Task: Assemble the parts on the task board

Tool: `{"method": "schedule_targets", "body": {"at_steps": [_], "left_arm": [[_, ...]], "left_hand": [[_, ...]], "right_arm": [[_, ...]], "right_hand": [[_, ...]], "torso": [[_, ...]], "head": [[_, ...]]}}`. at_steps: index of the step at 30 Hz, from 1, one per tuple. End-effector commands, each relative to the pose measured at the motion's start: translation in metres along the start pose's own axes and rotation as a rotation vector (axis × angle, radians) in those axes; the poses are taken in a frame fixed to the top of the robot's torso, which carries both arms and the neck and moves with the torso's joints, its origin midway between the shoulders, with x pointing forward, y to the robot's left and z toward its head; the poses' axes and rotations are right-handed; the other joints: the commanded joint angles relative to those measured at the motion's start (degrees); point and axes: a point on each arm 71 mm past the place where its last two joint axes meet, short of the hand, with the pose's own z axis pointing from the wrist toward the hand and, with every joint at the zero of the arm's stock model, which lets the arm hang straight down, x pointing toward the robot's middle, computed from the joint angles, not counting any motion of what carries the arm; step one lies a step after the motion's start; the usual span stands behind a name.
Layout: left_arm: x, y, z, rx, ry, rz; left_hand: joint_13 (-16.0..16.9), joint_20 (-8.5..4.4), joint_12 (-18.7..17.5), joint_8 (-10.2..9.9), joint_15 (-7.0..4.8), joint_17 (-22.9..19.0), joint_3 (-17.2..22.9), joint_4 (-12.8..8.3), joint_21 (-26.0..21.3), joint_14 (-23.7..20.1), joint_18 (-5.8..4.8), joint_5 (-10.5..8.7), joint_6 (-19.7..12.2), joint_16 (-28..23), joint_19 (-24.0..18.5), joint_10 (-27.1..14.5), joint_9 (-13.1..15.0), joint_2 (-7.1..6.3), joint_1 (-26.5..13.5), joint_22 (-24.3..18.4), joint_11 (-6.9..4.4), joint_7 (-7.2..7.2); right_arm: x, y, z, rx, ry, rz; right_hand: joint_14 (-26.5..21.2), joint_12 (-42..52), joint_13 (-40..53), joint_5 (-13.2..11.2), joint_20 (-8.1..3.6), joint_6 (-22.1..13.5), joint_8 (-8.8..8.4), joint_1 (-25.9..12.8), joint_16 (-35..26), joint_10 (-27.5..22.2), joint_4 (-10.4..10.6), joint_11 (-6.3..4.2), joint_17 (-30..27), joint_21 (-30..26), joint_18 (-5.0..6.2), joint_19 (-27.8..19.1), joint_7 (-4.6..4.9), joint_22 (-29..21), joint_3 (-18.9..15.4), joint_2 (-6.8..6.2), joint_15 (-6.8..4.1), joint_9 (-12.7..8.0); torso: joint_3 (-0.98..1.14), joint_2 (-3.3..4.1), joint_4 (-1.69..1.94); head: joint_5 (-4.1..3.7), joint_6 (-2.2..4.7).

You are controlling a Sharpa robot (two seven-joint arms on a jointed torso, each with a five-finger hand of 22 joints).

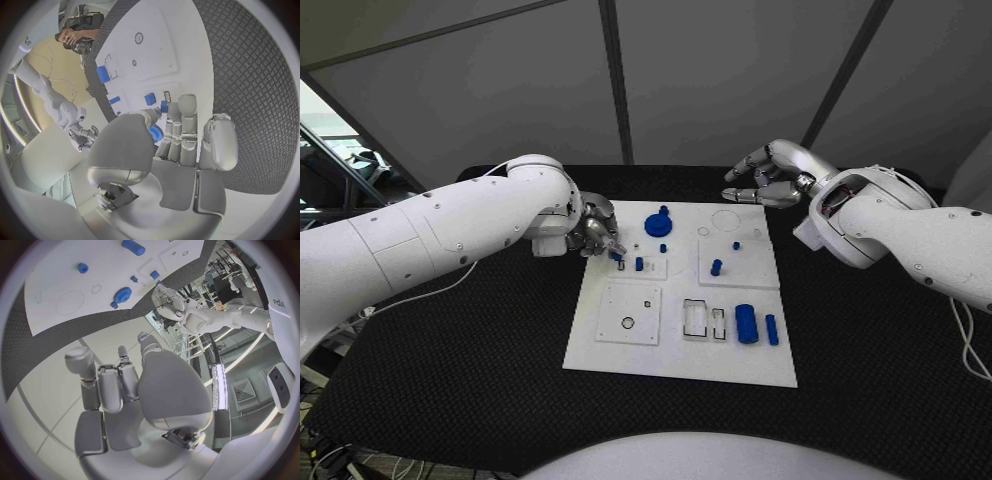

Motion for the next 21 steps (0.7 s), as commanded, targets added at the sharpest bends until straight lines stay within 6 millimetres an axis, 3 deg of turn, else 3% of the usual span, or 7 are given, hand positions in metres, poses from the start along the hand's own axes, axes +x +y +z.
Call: {"method": "schedule_targets", "body": {"at_steps": [1,21], "left_arm": [[0.002,-0.002,0.002,-0.009,0.035,0.019],[0.011,-0.011,0.008,-0.065,0.004,0.1]], "left_hand": [[0.0,-0.23,0.3,0.2,-0.23,0.0,7.0,-6.8,0.2,-0.2,0.19,0.0,-0.4,-0.1,0.8,1.0,0.1,-0.44,-0.3,5.6,-0.61,-0.19],[0.9,-0.25,0.9,0.4,-0.27,0.2,7.7,-7.5,0.8,-0.1,0.06,0.02,-0.4,0.2,1.1,1.7,0.3,-0.63,-0.4,6.1,-0.64,-0.17]], "right_arm": [[0.0,0.003,0.001,-0.01,0.0,-0.002],[0.0,0.003,0.001,-0.003,-0.006,-0.001]], "right_hand": [[3.5,-0.1,2.7,0.2,-0.2,-0.2,0.31,0.2,-0.2,-0.3,0.0,-0.12,3.2,-0.1,0.5,-0.1,-0.34,0.1,0.2,0.35,-0.43,-0.1],[3.6,-0.1,2.7,0.3,-0.2,-0.2,0.32,0.2,-0.2,-0.3,0.0,-0.12,3.3,-0.1,0.48,-0.1,-0.34,0.2,0.2,0.36,-0.43,-0.1]], "torso": [[0.01,-0.06,0.08],[-0.07,-0.02,0.05]], "head": [[0.09,-0.08],[0.31,-0.09]]}}
